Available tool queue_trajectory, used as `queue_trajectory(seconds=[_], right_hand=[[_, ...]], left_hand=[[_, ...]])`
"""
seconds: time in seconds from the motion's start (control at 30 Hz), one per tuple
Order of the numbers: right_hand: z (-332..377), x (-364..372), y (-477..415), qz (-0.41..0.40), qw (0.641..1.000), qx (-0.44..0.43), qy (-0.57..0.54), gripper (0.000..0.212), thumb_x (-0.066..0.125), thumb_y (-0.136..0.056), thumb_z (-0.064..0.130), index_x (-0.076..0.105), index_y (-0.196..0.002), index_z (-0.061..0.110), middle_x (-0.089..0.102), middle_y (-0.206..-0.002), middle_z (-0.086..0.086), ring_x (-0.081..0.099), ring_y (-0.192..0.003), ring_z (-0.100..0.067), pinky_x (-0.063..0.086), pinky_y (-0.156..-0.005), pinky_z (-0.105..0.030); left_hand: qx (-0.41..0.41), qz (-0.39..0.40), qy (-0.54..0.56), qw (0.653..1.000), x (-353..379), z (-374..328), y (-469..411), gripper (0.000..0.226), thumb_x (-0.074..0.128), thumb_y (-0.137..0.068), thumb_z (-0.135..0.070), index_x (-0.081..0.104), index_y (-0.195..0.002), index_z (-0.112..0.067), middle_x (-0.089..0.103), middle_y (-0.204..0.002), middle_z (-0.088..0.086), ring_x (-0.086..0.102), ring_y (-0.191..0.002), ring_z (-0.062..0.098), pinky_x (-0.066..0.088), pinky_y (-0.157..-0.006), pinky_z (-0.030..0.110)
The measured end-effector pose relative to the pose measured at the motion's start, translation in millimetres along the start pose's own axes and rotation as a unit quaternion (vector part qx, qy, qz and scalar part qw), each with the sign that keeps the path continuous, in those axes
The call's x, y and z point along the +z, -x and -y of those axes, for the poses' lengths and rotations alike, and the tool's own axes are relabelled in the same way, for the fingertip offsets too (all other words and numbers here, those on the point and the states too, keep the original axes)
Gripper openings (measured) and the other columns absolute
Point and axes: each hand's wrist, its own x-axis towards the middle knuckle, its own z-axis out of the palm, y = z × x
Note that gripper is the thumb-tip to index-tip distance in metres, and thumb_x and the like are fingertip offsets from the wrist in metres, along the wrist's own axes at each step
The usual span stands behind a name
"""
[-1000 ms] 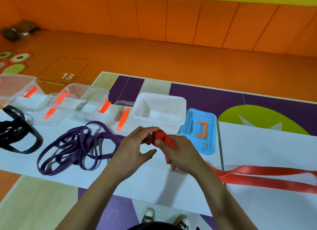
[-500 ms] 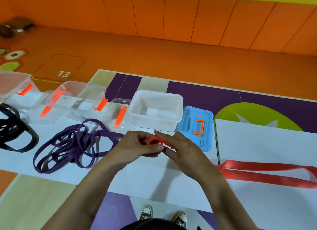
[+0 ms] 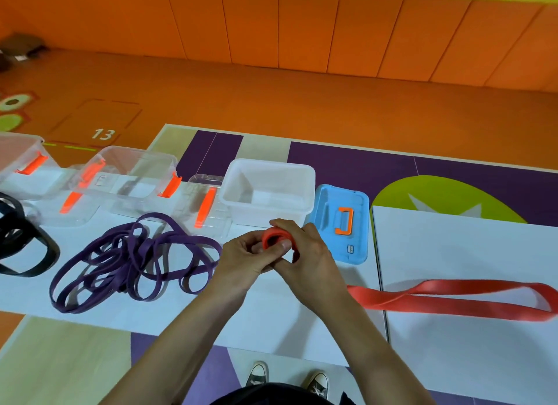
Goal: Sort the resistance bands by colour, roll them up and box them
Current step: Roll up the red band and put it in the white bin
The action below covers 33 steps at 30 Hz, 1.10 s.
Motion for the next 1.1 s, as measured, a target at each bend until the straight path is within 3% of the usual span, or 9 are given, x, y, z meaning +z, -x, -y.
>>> queue_trajectory(seconds=[0.2, 0.3, 0.43, 0.57, 0.7, 0.77, 0.9, 1.0, 1.1], right_hand=[[-14, -23, 1, 0.146, 0.982, -0.103, 0.059, 0.079, 0.074, -0.092, 0.024, 0.032, -0.147, 0.062, 0.041, -0.104, 0.012, 0.047, -0.101, -0.003, 0.041, -0.092, -0.015], [-11, -20, 3, 0.126, 0.984, -0.109, 0.070, 0.080, 0.076, -0.089, 0.024, 0.035, -0.146, 0.062, 0.036, -0.111, 0.013, 0.047, -0.108, -0.007, 0.043, -0.095, -0.020], [-13, -26, 2, 0.062, 0.994, -0.063, 0.068, 0.090, 0.082, -0.080, 0.035, 0.028, -0.150, 0.056, 0.037, -0.124, 0.016, 0.050, -0.113, -0.004, 0.045, -0.096, -0.020], [-11, -30, 3, 0.085, 0.996, 0.005, 0.029, 0.075, 0.082, -0.073, 0.055, 0.035, -0.131, 0.050, 0.060, -0.095, 0.012, 0.059, -0.086, -0.007, 0.052, -0.078, -0.028], [0, -10, 6, -0.004, 1.000, -0.006, -0.022, 0.094, 0.081, -0.073, 0.051, 0.026, -0.148, 0.049, 0.058, -0.131, 0.018, 0.063, -0.106, -0.008, 0.055, -0.091, -0.029], [-1, -8, 5, -0.044, 0.999, -0.007, -0.006, 0.089, 0.078, -0.079, 0.049, 0.024, -0.150, 0.051, 0.059, -0.130, 0.013, 0.063, -0.109, -0.013, 0.056, -0.093, -0.035], [-7, -18, 4, 0.005, 1.000, -0.022, 0.014, 0.082, 0.070, -0.090, 0.037, 0.020, -0.151, 0.058, 0.048, -0.118, 0.013, 0.059, -0.096, -0.011, 0.056, -0.088, -0.038], [-11, -27, 4, 0.074, 0.992, -0.067, 0.078, 0.085, 0.066, -0.096, 0.027, 0.013, -0.153, 0.060, 0.027, -0.138, 0.012, 0.061, -0.098, -0.013, 0.055, -0.091, -0.036], [-12, -30, 3, 0.110, 0.985, -0.083, 0.102, 0.092, 0.064, -0.096, 0.015, 0.009, -0.151, 0.064, 0.016, -0.152, 0.013, 0.059, -0.109, -0.018, 0.053, -0.097, -0.038]], left_hand=[[-0.024, 0.191, -0.159, 0.968, -37, -17, -8, 0.033, 0.086, -0.079, -0.015, 0.075, -0.111, -0.017, 0.076, -0.103, 0.012, 0.074, -0.101, 0.029, 0.058, -0.095, 0.041], [0.033, 0.162, -0.246, 0.955, -32, -17, -8, 0.020, 0.089, -0.075, -0.014, 0.079, -0.091, -0.021, 0.078, -0.091, 0.006, 0.075, -0.091, 0.027, 0.059, -0.092, 0.045], [0.085, 0.090, -0.203, 0.971, -21, -12, -2, 0.031, 0.091, -0.070, -0.011, 0.080, -0.096, -0.020, 0.078, -0.086, 0.002, 0.074, -0.080, 0.022, 0.061, -0.081, 0.036], [0.109, 0.005, -0.085, 0.990, -7, -11, 1, 0.035, 0.087, -0.070, 0.003, 0.077, -0.100, -0.012, 0.079, -0.089, 0.003, 0.075, -0.079, 0.014, 0.056, -0.073, 0.020], [0.107, -0.048, -0.018, 0.993, 12, -6, 3, 0.031, 0.086, -0.071, 0.001, 0.076, -0.096, -0.015, 0.078, -0.087, 0.001, 0.074, -0.081, 0.010, 0.057, -0.072, 0.018], [0.103, -0.059, -0.016, 0.993, 17, 0, 2, 0.030, 0.092, -0.067, -0.011, 0.078, -0.092, -0.018, 0.077, -0.087, 0.004, 0.072, -0.080, 0.011, 0.059, -0.076, 0.023], [0.101, 0.026, -0.105, 0.989, 5, -2, -4, 0.042, 0.088, -0.065, -0.036, 0.076, -0.101, -0.019, 0.077, -0.096, 0.003, 0.074, -0.093, 0.020, 0.058, -0.091, 0.036], [0.068, 0.114, -0.184, 0.974, -11, -14, -6, 0.038, 0.088, -0.076, -0.031, 0.072, -0.110, -0.021, 0.076, -0.108, -0.003, 0.074, -0.098, 0.019, 0.056, -0.094, 0.037], [0.092, 0.129, -0.218, 0.963, -22, -18, -9, 0.042, 0.090, -0.072, -0.038, 0.072, -0.109, -0.029, 0.074, -0.111, -0.001, 0.075, -0.096, 0.024, 0.059, -0.092, 0.047]])
